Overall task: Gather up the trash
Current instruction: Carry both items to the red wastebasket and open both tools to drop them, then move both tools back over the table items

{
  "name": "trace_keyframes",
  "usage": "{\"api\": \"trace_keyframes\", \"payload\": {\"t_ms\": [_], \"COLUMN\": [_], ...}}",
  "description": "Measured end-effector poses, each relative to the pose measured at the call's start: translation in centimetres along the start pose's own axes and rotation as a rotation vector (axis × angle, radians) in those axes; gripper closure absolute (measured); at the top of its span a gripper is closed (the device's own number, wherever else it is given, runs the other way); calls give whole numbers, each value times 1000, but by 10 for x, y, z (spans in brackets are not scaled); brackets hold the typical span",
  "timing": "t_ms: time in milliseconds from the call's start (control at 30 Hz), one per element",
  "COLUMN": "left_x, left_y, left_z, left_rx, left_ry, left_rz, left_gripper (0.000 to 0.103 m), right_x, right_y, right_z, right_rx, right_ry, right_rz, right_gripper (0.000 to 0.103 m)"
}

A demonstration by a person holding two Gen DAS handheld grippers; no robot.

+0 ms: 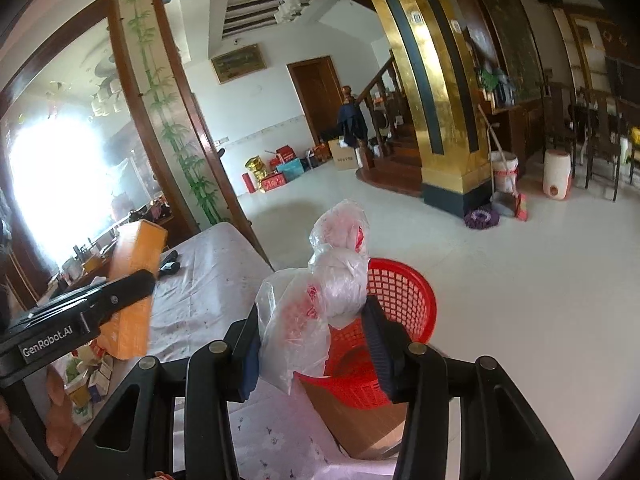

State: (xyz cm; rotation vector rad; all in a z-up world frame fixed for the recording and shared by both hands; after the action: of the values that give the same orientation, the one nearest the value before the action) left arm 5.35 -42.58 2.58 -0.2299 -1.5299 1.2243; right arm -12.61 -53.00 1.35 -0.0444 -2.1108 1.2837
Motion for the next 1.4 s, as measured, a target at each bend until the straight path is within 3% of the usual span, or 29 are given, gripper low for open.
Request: {"api": "trace_keyframes", "payload": {"t_ms": [333,500,567,667,733,867,933,1000,1033,1133,1400], "left_x": [-107,-131,-136,-140,-134,-102,-70,-35,-16,38,161], "left_y": [-3,3,5,4,2,-2,2,8,13,34,92], "left_z": [-8,-8,-10,-12,-13,-18,-28,-40,-47,-72,-161], "left_rx": [72,110,134,156,167,163,162,167,173,200,328], "left_ry": [213,219,227,237,258,234,195,145,110,-10,-321], "left_rz": [-234,-292,-312,-316,-302,-244,-188,-121,-88,-21,93], "left_gripper": [55,55,53,50,43,42,38,25,23,22,22], "right_x": [-72,-86,-84,-78,-73,-49,-37,-17,-9,8,21], "right_y": [-2,4,4,1,-2,-7,-9,-7,-6,-3,19], "right_z": [37,52,57,62,62,52,42,21,8,-25,-123], "right_rx": [-53,-64,-69,-82,-88,-82,-73,-39,-17,41,122], "right_ry": [15,30,30,29,26,16,7,2,-5,-56,-295], "right_rz": [-100,-141,-139,-120,-111,-73,-53,-25,-7,22,2], "right_gripper": [53,48,39,29,29,29,29,26,20,14,13]}}
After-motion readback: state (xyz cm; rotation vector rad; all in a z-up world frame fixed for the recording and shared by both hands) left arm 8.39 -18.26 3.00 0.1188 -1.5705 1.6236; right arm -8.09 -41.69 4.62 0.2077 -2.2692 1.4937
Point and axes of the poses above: each gripper's, at about its wrist camera, not at the fingertips, and x roughly against the way its jaws point, z to its right, y to its underside, the point moved 1 cm from there along -x, roughly the way its jaws point, and after that the axes turned 1 degree about -x, right-handed, at the moved point
